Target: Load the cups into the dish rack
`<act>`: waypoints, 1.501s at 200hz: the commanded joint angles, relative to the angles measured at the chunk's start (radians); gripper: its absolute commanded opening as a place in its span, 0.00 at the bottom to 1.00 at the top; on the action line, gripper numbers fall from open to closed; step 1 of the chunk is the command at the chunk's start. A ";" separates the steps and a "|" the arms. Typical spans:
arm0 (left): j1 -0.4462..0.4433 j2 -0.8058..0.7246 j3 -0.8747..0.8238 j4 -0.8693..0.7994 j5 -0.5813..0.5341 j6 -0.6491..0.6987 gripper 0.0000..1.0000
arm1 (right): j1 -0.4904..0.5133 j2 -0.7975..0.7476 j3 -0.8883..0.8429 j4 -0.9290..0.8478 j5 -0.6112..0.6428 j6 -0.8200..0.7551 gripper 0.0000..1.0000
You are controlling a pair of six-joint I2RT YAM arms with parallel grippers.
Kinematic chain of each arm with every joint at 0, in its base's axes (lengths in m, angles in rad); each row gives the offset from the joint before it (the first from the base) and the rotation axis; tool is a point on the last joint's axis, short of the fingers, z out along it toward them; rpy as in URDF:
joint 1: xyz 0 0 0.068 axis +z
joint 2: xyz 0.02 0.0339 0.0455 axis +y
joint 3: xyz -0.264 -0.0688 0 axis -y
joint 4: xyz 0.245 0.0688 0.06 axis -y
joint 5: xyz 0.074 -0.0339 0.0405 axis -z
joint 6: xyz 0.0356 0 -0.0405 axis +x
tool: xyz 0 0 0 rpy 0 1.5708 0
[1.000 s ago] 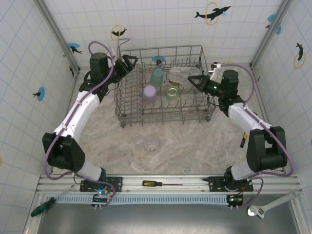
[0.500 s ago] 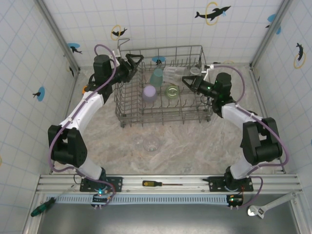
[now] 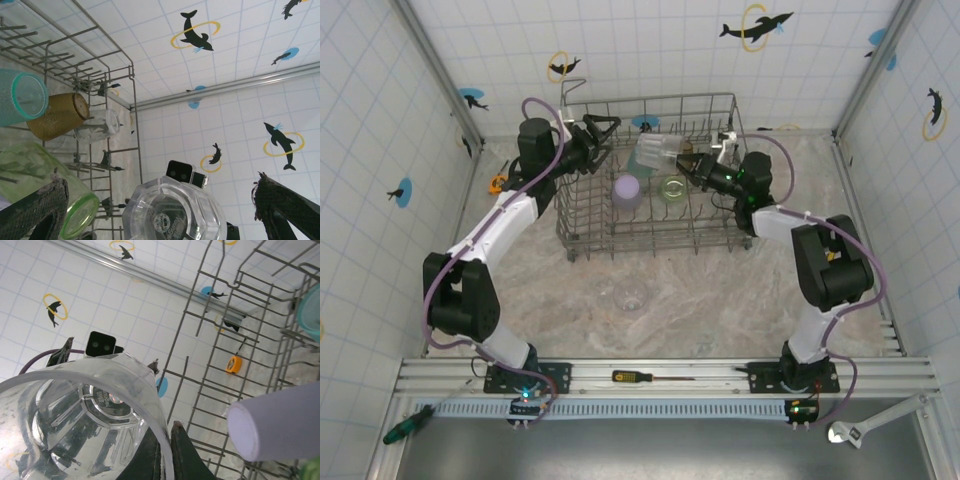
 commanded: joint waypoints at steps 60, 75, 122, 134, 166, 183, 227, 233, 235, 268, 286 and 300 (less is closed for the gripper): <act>-0.028 0.012 -0.051 0.126 0.051 -0.093 0.98 | 0.039 0.079 0.117 0.119 0.014 0.041 0.00; -0.032 0.010 -0.051 0.128 0.049 -0.093 0.98 | 0.045 0.097 0.130 0.125 0.012 0.052 0.00; -0.045 0.015 -0.059 0.136 0.051 -0.103 0.98 | 0.055 0.136 0.163 0.160 0.014 0.087 0.00; -0.048 0.018 -0.058 0.140 0.052 -0.105 0.98 | 0.057 0.140 0.171 0.158 0.014 0.086 0.00; -0.054 0.024 -0.057 0.149 0.054 -0.113 0.98 | 0.065 0.149 0.179 0.151 0.022 0.084 0.00; -0.060 0.026 -0.057 0.161 0.061 -0.114 0.97 | 0.069 0.153 0.185 0.151 0.023 0.085 0.00; -0.063 0.029 -0.066 0.177 0.060 -0.106 0.84 | 0.076 0.161 0.199 0.149 0.020 0.094 0.00; -0.064 0.028 -0.067 0.177 0.058 -0.103 0.81 | 0.076 0.161 0.199 0.150 0.020 0.094 0.00; -0.064 0.028 -0.067 0.177 0.058 -0.103 0.80 | 0.077 0.161 0.199 0.150 0.020 0.094 0.00; -0.071 0.029 -0.064 0.178 0.061 -0.084 0.69 | 0.080 0.168 0.205 0.150 0.020 0.102 0.00; -0.073 0.029 -0.061 0.178 0.065 -0.070 0.57 | 0.082 0.170 0.208 0.149 0.020 0.106 0.00; -0.073 0.031 -0.059 0.178 0.068 -0.062 0.48 | 0.084 0.172 0.211 0.150 0.015 0.107 0.00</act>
